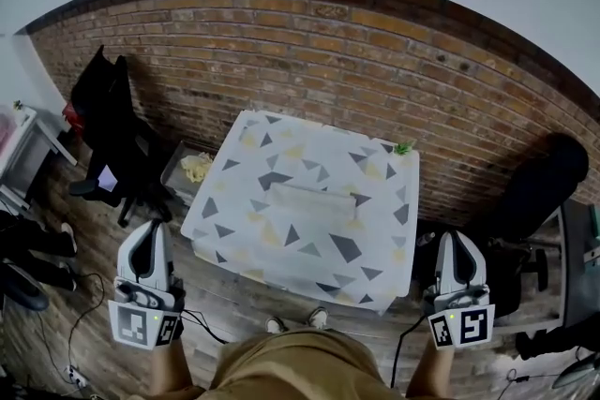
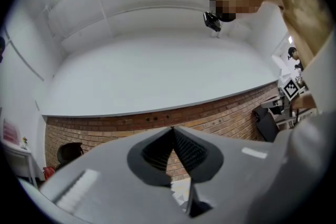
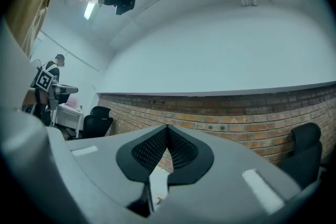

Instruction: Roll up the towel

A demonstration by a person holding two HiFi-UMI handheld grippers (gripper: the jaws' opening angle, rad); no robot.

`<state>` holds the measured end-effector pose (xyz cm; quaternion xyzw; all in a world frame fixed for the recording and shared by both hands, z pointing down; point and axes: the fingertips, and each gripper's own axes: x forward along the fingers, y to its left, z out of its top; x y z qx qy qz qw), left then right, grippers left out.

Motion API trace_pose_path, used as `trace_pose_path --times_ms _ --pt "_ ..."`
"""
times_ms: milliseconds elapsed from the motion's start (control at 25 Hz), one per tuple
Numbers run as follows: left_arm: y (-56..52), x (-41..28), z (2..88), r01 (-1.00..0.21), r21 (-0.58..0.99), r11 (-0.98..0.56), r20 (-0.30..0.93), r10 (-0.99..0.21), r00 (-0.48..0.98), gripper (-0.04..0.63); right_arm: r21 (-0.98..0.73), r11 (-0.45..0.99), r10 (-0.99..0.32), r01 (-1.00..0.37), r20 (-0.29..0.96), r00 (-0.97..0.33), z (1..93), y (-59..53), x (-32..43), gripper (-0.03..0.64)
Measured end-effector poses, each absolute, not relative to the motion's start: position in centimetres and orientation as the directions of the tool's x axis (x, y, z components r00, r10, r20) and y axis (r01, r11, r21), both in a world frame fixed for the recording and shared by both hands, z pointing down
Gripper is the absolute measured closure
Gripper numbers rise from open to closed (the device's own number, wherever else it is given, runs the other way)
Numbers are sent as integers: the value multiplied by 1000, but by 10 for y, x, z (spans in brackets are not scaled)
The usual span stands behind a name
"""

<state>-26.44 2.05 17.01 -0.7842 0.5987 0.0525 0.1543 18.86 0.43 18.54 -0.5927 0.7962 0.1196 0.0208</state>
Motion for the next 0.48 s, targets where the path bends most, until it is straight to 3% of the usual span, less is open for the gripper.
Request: trace_pose_path --times_ms 480 --pt "18 -264 174 -957 -176 -233 -265 -925 273 535 195 315 -920 -929 -177 -349 188 -4 162 614"
